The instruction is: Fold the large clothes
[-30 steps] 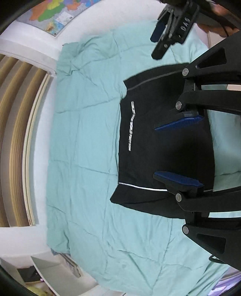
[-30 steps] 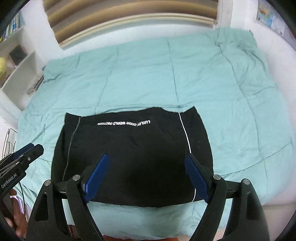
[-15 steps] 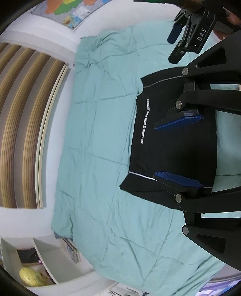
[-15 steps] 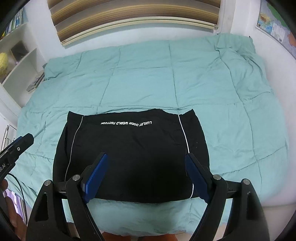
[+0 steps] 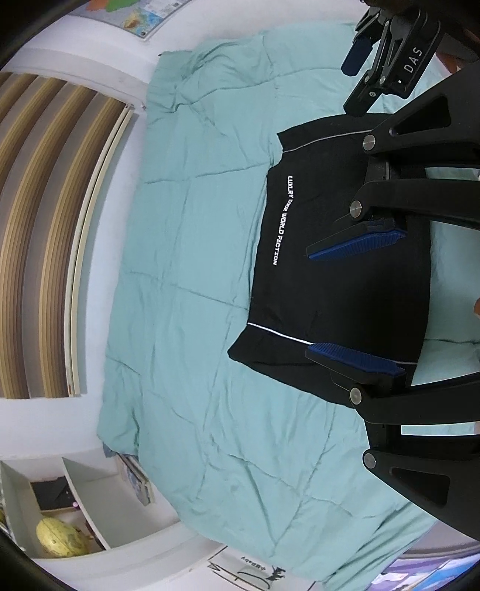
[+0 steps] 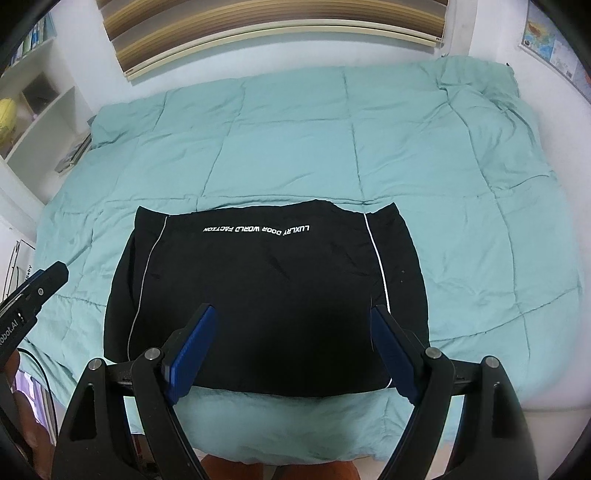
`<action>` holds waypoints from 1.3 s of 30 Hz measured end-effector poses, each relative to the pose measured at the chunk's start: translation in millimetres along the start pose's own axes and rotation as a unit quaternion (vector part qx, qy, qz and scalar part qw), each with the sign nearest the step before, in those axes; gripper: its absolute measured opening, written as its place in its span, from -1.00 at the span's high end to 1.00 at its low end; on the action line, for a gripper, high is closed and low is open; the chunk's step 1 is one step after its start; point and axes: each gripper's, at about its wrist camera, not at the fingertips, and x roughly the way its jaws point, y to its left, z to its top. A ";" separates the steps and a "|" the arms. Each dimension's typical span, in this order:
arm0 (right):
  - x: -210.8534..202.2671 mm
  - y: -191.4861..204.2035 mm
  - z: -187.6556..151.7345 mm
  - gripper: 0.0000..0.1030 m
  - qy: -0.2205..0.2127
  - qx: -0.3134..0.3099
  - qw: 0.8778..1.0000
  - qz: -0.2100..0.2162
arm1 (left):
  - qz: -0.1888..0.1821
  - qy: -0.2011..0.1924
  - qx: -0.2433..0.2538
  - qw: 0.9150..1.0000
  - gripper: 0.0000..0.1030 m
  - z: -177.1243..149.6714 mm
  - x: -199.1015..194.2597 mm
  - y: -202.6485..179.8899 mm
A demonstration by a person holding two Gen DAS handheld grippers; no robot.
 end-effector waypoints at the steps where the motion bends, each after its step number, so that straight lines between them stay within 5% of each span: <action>1: -0.2 0.1 -0.3 -0.67 0.000 0.000 1.000 0.000 | 0.002 0.000 0.000 1.000 0.07 -0.5 0.1 -0.4; 31: 6.9 10.2 -15.1 -0.67 0.018 -0.004 1.000 -0.004 | 0.040 0.012 0.026 0.999 0.06 -9.4 4.5 -4.6; 39: 8.9 11.7 -15.2 -0.67 0.020 -0.016 1.000 -0.004 | 0.070 0.008 0.034 0.997 -0.13 -8.0 6.9 -5.3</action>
